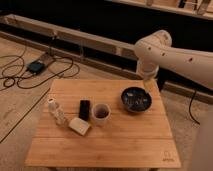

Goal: Place the bottle in the ceramic bowl

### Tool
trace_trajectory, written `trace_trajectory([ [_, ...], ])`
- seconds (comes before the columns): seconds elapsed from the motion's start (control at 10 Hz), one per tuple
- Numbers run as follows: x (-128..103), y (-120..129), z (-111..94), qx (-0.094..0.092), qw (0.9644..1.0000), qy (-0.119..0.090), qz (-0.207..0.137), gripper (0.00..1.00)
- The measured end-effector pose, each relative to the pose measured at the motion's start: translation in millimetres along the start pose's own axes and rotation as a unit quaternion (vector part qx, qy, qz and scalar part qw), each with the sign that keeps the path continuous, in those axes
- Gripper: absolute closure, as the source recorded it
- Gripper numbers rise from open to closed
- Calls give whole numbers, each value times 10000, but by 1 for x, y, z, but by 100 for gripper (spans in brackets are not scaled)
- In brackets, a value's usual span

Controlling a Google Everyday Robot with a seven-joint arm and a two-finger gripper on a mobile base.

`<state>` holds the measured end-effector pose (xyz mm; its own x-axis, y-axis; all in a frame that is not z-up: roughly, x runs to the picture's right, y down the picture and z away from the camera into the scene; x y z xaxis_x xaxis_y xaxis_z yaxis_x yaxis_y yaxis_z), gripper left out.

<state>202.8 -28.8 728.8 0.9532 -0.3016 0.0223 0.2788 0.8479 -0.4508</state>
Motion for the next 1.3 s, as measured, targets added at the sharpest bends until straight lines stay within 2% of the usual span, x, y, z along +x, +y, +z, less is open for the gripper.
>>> trace_trajectory([
  [0.1,-11,-5,-9,78,10000,-46,-32,29],
  [0.3,-47,-11,-28,103,9995,-288,-56,29],
  [0.4,-65,-10,-37,35,9992,-399,-65,29],
  [0.5,-75,-10,-40,24,9989,-458,-72,29],
  [0.6,-101,-11,-47,-44,9981,-592,-142,29],
  [1.0,-173,-28,-50,-151,9940,-1070,-182,29],
  [1.1,-182,-30,-50,-167,9931,-1147,-167,29],
  [1.3,-223,-40,-51,-180,9890,-1460,-164,29],
])
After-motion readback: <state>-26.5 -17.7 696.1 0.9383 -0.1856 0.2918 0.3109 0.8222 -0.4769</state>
